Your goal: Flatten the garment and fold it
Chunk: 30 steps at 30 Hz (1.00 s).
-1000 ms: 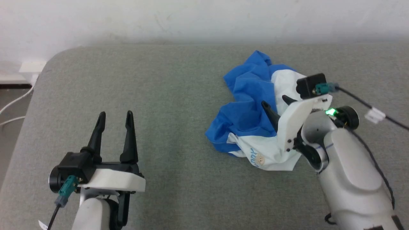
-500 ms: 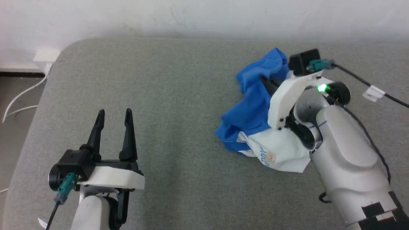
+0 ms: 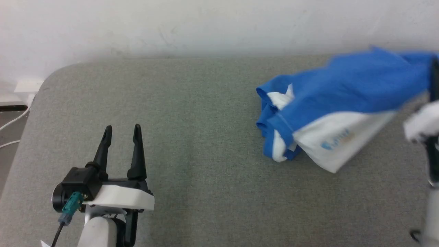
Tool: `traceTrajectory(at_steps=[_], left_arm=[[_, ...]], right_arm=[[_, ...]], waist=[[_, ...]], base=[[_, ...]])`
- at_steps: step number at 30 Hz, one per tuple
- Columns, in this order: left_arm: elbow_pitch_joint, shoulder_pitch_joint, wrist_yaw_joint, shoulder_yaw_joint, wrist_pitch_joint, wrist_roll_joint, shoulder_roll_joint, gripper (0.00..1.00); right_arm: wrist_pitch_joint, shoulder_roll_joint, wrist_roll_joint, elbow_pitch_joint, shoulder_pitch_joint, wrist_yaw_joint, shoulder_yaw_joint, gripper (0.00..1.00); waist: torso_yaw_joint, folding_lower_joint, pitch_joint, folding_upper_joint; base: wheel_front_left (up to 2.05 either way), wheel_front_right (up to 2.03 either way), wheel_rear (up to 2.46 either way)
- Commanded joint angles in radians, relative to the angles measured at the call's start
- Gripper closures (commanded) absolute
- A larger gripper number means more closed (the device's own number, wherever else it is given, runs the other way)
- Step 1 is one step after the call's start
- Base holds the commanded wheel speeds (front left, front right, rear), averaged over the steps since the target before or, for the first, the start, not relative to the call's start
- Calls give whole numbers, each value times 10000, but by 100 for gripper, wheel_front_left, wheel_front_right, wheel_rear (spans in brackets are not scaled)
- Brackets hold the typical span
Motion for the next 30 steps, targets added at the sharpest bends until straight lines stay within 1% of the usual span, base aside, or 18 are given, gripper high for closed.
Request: traceTrajectory(at_steps=[1, 3, 6, 8, 10, 11, 12, 13, 16, 22, 25, 27, 30], left_arm=[[-11, 71, -22, -13, -47, 62, -17, 0], [-5, 60, -30, -45, -47, 68, -17, 0], [20, 36, -53, -37, -47, 60, -17, 0], [49, 32, -70, -18, -47, 61, -18, 0], [85, 30, -93, -8, -47, 83, -18, 0], [97, 23, -96, -5, -47, 91, -18, 0], [104, 20, -101, -6, -47, 105, -18, 0], [110, 13, -99, -9, -47, 115, -18, 0], [122, 0, -103, -31, -47, 138, -18, 0], [199, 5, -175, -159, -47, 103, -18, 0], [250, -34, -196, -220, -47, 85, -18, 0], [271, -54, -190, -275, -47, 50, -18, 0], [236, -55, -161, -295, -47, 28, -18, 0]], right_arm=[[162, -9, -201, -203, 482, -9, -415, 100], [563, -7, -195, -338, 1287, -9, -1322, 100], [1249, -6, -24, 152, 2348, -9, -2351, 100], [1706, -5, 108, 688, 2929, -9, -2654, 100], [2217, -5, 265, 1378, 3374, -9, -2690, 100], [2493, -5, 355, 1663, 3533, -9, -2568, 84], [2659, -4, 422, 1820, 3635, -9, -2436, 56], [2650, -4, 500, 1849, 3678, -9, -2370, 0], [2257, -4, 610, 1484, 3805, -9, -2060, 0], [720, -4, 496, -457, 4146, -9, -1652, 0], [-282, -4, 590, -1533, 4297, -9, -767, 0], [-581, -4, 838, -1993, 4436, -9, -150, 0], [-771, -3, 887, -2495, 4494, -9, 949, 0]], waist=[[-88, 1, -29, 0], [-128, 1, -2, 0], [-208, 1, 42, 0], [-284, 1, 47, 0], [-357, 1, 51, 0], [-386, 1, 46, 0], [-420, 1, 36, 0], [-446, 1, 27, 0], [-496, 1, -26, 0], [-465, 1, -104, 0], [-455, 1, -112, 0], [-445, 1, -131, 0], [-489, 1, -89, 0]], base=[[0, 0, 0], [0, 0, 0], [0, 0, 0], [0, 0, 0], [0, 0, 0], [0, 0, 0], [0, 0, 0], [0, 0, 0], [0, 0, 0], [0, 0, 0], [0, 0, 0], [0, 0, 0], [0, 0, 0]])
